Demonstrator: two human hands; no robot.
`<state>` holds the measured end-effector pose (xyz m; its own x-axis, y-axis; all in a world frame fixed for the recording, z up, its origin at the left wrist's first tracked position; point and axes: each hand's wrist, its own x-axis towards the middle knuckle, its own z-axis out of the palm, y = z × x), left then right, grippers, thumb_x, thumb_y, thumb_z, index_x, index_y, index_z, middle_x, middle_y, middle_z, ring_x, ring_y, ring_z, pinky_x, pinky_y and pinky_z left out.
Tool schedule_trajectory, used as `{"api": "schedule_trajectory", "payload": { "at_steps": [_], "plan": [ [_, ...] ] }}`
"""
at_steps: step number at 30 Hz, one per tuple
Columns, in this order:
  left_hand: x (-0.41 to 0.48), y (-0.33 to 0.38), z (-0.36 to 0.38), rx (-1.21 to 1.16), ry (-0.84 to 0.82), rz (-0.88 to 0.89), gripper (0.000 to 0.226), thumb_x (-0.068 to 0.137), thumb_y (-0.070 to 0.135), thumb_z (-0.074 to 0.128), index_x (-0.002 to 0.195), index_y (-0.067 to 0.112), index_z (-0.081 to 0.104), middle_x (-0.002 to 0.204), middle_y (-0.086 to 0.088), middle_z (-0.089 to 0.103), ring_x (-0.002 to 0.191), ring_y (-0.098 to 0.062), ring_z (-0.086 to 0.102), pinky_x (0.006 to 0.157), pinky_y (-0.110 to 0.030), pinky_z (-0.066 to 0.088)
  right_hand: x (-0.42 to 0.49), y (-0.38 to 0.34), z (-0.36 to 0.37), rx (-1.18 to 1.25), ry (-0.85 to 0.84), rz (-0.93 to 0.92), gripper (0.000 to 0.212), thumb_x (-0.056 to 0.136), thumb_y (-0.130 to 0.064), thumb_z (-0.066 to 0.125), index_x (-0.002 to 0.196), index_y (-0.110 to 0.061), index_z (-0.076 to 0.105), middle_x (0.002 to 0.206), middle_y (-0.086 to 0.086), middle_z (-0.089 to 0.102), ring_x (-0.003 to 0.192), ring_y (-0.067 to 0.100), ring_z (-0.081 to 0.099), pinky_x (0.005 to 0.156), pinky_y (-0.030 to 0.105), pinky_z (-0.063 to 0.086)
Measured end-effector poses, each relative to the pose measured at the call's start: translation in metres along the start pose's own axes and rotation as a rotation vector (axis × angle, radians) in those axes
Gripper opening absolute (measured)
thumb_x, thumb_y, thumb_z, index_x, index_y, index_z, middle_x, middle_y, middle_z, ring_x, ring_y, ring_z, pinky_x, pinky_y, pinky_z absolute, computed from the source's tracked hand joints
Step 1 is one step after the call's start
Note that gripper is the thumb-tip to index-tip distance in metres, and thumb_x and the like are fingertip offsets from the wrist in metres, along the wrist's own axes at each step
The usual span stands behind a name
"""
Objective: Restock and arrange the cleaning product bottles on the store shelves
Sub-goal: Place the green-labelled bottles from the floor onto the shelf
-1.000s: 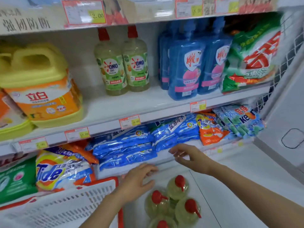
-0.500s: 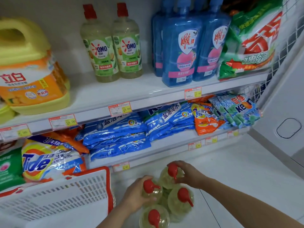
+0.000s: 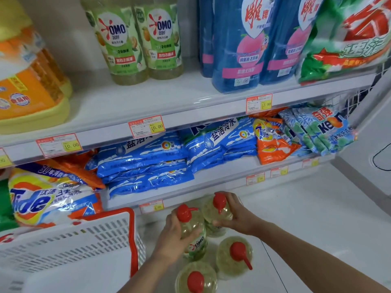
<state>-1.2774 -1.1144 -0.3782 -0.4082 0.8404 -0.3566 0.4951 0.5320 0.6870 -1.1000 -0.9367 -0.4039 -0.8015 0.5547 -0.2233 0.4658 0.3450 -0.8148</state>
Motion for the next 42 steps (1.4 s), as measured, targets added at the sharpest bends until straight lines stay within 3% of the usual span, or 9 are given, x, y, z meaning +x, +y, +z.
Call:
{"api": "schedule_trajectory", "payload": {
  "at_steps": [4, 8, 12, 17, 22, 27, 34, 37, 42],
  "plan": [
    [0.009, -0.006, 0.001, 0.045, 0.011, -0.066, 0.13, 0.049, 0.068, 0.084, 0.15, 0.021, 0.017, 0.138, 0.001, 0.042, 0.129, -0.018, 0.045, 0.108, -0.026, 0.033, 0.003, 0.004, 0.002, -0.061, 0.032, -0.043, 0.103, 0.054, -0.048, 0.089, 0.14, -0.036, 0.033, 0.135, -0.008, 0.042, 0.123, 0.005, 0.047, 0.105, 0.019, 0.039],
    [0.009, -0.017, 0.006, 0.016, 0.075, -0.045, 0.12, 0.04, 0.075, 0.081, 0.138, 0.026, 0.032, 0.126, 0.008, 0.056, 0.117, -0.012, 0.055, 0.102, -0.03, 0.046, 0.002, 0.005, 0.011, -0.093, 0.156, -0.058, 0.093, 0.057, -0.043, 0.088, 0.131, -0.052, 0.033, 0.132, -0.011, 0.049, 0.117, 0.009, 0.053, 0.102, 0.029, 0.044],
    [-0.004, -0.012, 0.011, -0.024, 0.205, -0.021, 0.084, 0.049, 0.051, 0.093, 0.113, 0.029, 0.043, 0.109, 0.014, 0.06, 0.105, -0.01, 0.058, 0.091, -0.02, 0.044, -0.005, 0.003, 0.014, -0.073, 0.273, -0.039, 0.087, 0.051, -0.049, 0.085, 0.125, -0.055, 0.04, 0.119, -0.016, 0.058, 0.106, 0.007, 0.058, 0.094, 0.027, 0.048],
    [-0.018, 0.007, -0.008, 0.026, 0.314, 0.006, 0.092, 0.052, 0.057, 0.089, 0.125, 0.03, 0.041, 0.118, 0.013, 0.059, 0.106, -0.012, 0.058, 0.09, -0.026, 0.047, -0.021, -0.018, -0.009, -0.075, 0.408, 0.031, 0.09, 0.046, -0.058, 0.081, 0.129, -0.04, 0.05, 0.111, -0.014, 0.067, 0.101, 0.014, 0.064, 0.088, 0.038, 0.053],
    [-0.039, 0.034, -0.049, -0.09, 0.47, 0.054, 0.096, 0.041, 0.068, 0.085, 0.121, 0.039, 0.04, 0.116, 0.011, 0.065, 0.108, -0.019, 0.062, 0.087, -0.038, 0.052, -0.046, -0.066, -0.047, -0.042, 0.523, -0.02, 0.08, 0.051, -0.046, 0.093, 0.117, -0.051, 0.048, 0.096, -0.022, 0.064, 0.095, 0.012, 0.063, 0.084, 0.036, 0.053],
    [-0.07, 0.079, -0.099, -0.114, 0.615, 0.144, 0.085, 0.047, 0.058, 0.089, 0.113, 0.053, 0.036, 0.098, 0.017, 0.064, 0.1, -0.02, 0.065, 0.078, -0.034, 0.049, -0.07, -0.136, -0.086, 0.039, 0.634, -0.115, 0.093, 0.036, -0.063, 0.084, 0.122, -0.043, 0.055, 0.1, -0.015, 0.072, 0.093, 0.009, 0.067, 0.083, 0.037, 0.055],
    [-0.122, 0.146, -0.184, -0.165, 0.796, 0.31, 0.082, 0.051, 0.054, 0.089, 0.116, 0.056, 0.038, 0.098, 0.017, 0.061, 0.098, -0.02, 0.062, 0.084, -0.038, 0.052, -0.09, -0.255, -0.137, 0.245, 0.742, -0.394, 0.083, 0.048, -0.039, 0.096, 0.122, -0.035, 0.059, 0.101, -0.008, 0.075, 0.095, 0.009, 0.072, 0.088, 0.038, 0.059],
    [-0.134, 0.163, -0.213, -0.209, 0.884, 0.344, 0.089, 0.053, 0.052, 0.09, 0.128, 0.047, 0.042, 0.103, 0.016, 0.058, 0.1, -0.017, 0.058, 0.088, -0.036, 0.049, -0.087, -0.301, -0.15, 0.306, 0.776, -0.502, 0.082, 0.054, -0.033, 0.095, 0.125, -0.026, 0.056, 0.104, -0.008, 0.073, 0.098, 0.007, 0.071, 0.089, 0.029, 0.057],
    [-0.136, 0.17, -0.241, -0.311, 0.961, 0.384, 0.092, 0.052, 0.049, 0.091, 0.129, 0.039, 0.042, 0.112, 0.012, 0.057, 0.107, -0.017, 0.054, 0.096, -0.04, 0.048, -0.05, -0.333, -0.144, 0.328, 0.85, -0.551, 0.086, 0.057, -0.046, 0.093, 0.128, -0.029, 0.048, 0.123, -0.001, 0.059, 0.116, 0.017, 0.06, 0.1, 0.044, 0.052]
  ]
}}
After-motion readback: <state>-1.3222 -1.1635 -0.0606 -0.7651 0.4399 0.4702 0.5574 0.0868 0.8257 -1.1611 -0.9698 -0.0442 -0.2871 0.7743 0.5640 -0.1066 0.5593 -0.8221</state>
